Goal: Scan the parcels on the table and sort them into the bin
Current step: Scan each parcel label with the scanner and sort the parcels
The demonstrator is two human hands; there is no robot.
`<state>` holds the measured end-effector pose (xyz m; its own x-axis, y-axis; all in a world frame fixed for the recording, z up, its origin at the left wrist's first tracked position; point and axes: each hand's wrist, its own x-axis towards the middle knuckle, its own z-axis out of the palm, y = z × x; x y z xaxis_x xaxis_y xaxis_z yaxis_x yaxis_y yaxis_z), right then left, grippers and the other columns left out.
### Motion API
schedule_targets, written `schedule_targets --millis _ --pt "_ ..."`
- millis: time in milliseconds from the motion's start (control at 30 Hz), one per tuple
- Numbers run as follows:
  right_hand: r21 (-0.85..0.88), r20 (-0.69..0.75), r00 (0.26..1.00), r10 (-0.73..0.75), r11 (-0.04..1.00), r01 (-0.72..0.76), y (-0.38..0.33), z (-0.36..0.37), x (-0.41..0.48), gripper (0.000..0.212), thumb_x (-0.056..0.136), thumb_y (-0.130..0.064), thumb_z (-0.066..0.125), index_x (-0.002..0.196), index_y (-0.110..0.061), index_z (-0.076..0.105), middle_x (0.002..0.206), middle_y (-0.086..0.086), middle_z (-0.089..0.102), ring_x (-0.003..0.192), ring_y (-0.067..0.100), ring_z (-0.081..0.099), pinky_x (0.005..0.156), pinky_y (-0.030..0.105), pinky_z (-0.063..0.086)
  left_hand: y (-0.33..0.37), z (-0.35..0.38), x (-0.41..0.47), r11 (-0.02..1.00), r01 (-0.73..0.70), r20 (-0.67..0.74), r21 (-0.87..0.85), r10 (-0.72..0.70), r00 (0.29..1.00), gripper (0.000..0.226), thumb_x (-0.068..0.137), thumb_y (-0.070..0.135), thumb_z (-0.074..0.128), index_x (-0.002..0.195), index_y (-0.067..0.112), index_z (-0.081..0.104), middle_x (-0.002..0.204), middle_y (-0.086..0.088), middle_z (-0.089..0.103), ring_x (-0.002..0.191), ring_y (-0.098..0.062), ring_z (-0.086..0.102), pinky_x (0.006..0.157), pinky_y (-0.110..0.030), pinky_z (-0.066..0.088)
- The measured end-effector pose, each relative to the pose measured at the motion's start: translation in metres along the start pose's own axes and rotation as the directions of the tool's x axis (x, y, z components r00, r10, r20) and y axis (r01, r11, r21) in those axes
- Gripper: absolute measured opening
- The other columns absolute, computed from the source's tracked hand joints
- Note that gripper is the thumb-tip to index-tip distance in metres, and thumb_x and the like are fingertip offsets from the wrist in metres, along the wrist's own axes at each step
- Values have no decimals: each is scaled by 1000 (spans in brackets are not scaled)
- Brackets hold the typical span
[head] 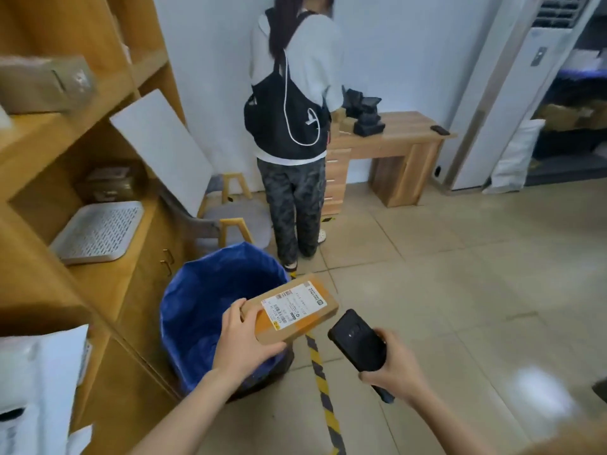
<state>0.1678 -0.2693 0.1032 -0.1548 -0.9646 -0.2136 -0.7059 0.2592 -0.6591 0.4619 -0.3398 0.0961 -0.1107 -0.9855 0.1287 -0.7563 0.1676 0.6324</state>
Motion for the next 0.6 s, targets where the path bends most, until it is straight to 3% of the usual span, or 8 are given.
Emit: schedule_targets --millis 167,367,600 --pt "-73 162 979 -125 988 138 -40 21 86 82 46 -40 78 120 -32 45 111 -9 53 100 8 52 81 25 52 -47 -19 24 985 167 -102 32 -163 981 91 58 69 74 133 37 35 143 9 23 134 -15 24 106 -35 38" --pt "-61 306 926 -222 966 252 -80 31 182 83 46 -40 81 121 -31 47 109 -11 49 99 5 49 76 16 44 -78 -32 60 922 383 -230 62 -360 904 91 58 67 76 133 31 40 143 1 29 135 -21 29 108 -39 40" --pt "-45 362 890 -278 948 314 -111 53 260 83 53 -33 81 128 -21 49 110 -8 46 97 6 46 67 11 38 -89 -28 90 845 532 -317 51 -491 811 89 59 62 80 132 27 45 141 -1 32 133 -22 32 105 -33 38"
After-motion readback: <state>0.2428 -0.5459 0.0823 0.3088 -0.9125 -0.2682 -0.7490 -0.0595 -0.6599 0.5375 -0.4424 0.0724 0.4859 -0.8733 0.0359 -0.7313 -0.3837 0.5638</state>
